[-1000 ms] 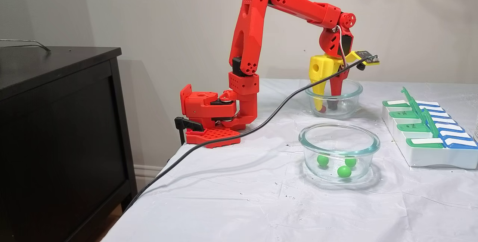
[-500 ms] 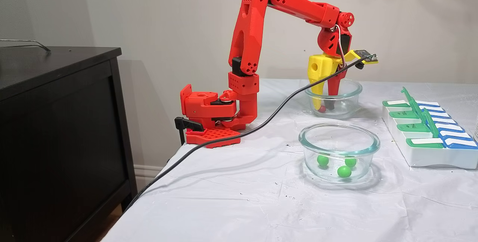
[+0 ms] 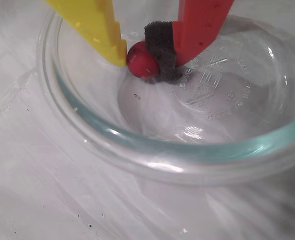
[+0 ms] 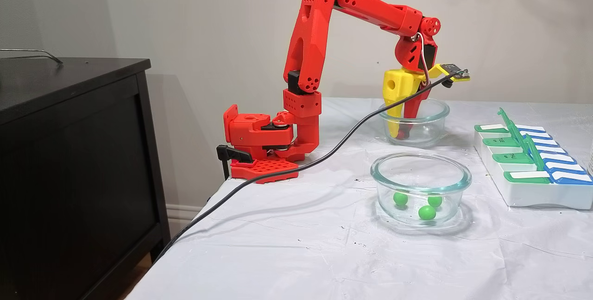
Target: Sort medicines into box.
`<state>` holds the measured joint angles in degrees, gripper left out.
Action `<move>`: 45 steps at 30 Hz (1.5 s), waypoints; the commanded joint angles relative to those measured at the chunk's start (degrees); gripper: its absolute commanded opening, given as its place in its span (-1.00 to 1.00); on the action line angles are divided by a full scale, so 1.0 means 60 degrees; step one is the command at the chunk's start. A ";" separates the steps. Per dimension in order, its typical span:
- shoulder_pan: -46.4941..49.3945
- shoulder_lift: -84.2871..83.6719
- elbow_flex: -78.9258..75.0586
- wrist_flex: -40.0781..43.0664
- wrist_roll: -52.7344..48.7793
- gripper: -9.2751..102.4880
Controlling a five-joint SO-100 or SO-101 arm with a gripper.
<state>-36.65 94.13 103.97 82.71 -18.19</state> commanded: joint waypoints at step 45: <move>0.6240 0.4937 -0.0293 -0.4629 -0.2021 -0.84</move>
<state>-3.34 122.87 104.15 57.92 -27.60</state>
